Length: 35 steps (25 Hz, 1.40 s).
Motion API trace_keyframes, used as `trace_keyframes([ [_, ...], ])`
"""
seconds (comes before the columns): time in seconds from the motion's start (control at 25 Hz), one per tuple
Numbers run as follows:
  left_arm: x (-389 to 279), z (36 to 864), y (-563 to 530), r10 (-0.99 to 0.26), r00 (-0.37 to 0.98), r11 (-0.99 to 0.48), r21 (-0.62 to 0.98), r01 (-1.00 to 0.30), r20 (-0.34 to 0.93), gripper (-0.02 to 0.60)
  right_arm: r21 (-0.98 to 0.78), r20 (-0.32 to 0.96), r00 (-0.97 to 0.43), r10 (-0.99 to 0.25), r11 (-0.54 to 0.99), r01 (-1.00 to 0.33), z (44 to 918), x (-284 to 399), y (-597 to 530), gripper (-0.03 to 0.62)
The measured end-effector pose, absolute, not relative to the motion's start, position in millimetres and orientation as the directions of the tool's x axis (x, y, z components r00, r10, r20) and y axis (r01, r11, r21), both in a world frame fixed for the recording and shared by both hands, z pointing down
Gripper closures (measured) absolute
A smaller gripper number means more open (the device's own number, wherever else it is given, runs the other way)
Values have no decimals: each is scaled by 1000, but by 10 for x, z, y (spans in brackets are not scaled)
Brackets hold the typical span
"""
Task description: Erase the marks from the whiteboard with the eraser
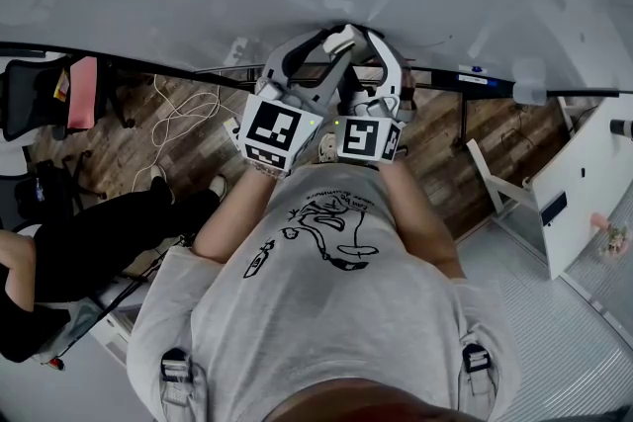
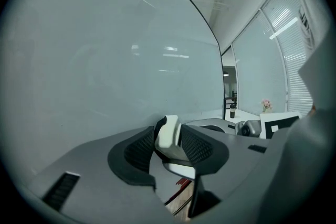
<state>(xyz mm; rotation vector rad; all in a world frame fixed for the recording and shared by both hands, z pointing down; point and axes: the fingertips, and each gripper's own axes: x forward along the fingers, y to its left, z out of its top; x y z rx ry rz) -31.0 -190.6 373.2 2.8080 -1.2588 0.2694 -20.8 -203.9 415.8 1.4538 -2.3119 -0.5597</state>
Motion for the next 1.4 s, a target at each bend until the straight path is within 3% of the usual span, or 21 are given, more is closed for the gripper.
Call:
trace_keyframes([
  [0.88,55,3781,-1924,-722,661,-681,-34,-732,205,417,378,65,-285,-956,288,-880,4121,639,-2105,336],
  [1.4,263,3876,-1883,-698,678,-702,-33,-711,231,417,204,6,-178,-984,176,-963,4216,1685,-2170,336],
])
